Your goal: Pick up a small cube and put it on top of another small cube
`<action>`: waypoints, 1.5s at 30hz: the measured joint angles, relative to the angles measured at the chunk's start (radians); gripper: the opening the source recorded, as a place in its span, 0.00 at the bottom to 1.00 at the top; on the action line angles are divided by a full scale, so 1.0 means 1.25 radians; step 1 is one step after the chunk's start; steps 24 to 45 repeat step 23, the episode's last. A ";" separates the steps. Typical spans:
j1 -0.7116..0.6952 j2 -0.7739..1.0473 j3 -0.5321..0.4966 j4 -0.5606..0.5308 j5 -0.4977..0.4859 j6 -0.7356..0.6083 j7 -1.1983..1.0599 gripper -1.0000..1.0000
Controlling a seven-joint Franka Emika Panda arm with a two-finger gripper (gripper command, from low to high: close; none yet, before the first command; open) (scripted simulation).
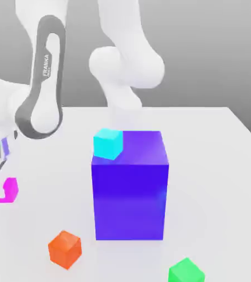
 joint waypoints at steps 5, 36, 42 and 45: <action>0.083 0.020 0.115 0.062 -0.036 -0.055 -0.117 0.00; 0.409 0.161 0.336 0.229 -0.263 -0.072 -0.225 1.00; 0.409 0.161 0.336 0.229 -0.263 -0.072 -0.225 1.00; 0.409 0.161 0.336 0.229 -0.263 -0.072 -0.225 1.00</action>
